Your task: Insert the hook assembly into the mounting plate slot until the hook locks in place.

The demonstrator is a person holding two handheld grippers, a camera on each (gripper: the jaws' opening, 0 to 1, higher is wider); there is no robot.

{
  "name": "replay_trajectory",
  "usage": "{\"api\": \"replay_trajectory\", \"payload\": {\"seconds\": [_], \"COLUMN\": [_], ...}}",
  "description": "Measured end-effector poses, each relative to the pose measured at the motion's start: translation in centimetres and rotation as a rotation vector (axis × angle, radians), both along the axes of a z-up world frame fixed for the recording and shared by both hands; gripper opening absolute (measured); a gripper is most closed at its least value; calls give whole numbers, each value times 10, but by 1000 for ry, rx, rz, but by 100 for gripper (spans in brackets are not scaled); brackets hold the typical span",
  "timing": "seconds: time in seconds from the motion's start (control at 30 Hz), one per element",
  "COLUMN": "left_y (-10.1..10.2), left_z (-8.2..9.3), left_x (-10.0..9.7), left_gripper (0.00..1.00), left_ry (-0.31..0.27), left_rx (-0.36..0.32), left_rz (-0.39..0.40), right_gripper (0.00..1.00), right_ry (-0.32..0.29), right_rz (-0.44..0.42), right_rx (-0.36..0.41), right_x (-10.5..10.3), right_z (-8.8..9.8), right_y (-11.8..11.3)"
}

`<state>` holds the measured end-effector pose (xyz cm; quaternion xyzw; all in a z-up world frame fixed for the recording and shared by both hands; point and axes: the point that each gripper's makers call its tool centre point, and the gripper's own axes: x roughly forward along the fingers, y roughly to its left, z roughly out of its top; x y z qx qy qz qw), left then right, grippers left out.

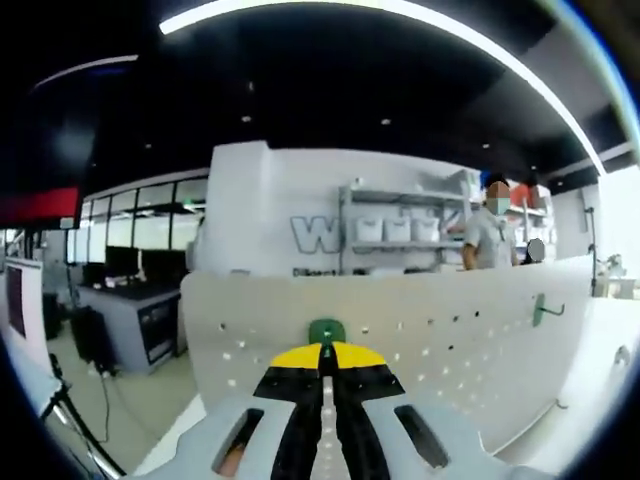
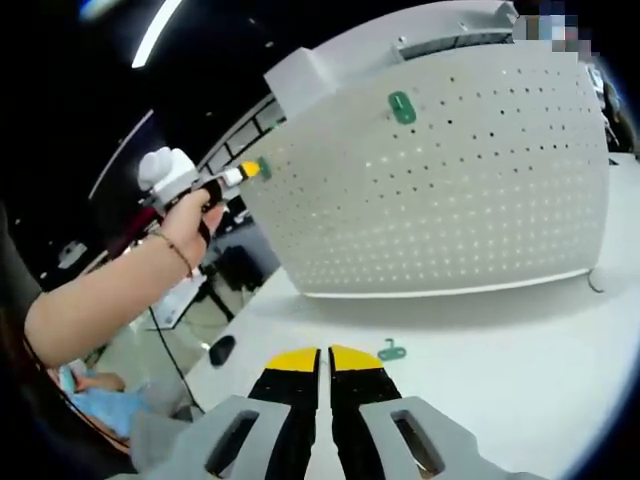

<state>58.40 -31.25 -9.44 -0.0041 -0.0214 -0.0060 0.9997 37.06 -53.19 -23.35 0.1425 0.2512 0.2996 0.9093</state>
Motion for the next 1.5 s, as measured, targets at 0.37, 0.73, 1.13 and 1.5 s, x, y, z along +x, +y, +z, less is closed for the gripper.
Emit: {"api": "replay_trajectory", "payload": {"seconds": [0.37, 0.73, 1.13, 1.5], "left_y": [1, -3, -1, -5], "left_z": [-3, -8, -15, -12], "left_x": [2, 8, 10, 4], "left_gripper": [2, 5, 2, 3], "left_ry": [-13, 38, 69, 67], "left_rx": [25, 37, 83, 88], "left_rz": [8, -18, -16, -23], "right_gripper": [1, 1, 1, 1], "right_ry": [11, 15, 22, 31], "right_rz": [-3, 1, -2, 1], "right_rx": [-3, -6, -9, -9], "right_x": [-1, -4, -5, -5], "right_z": [-4, -7, -10, -13], "right_y": [-1, 2, 2, 4]}}
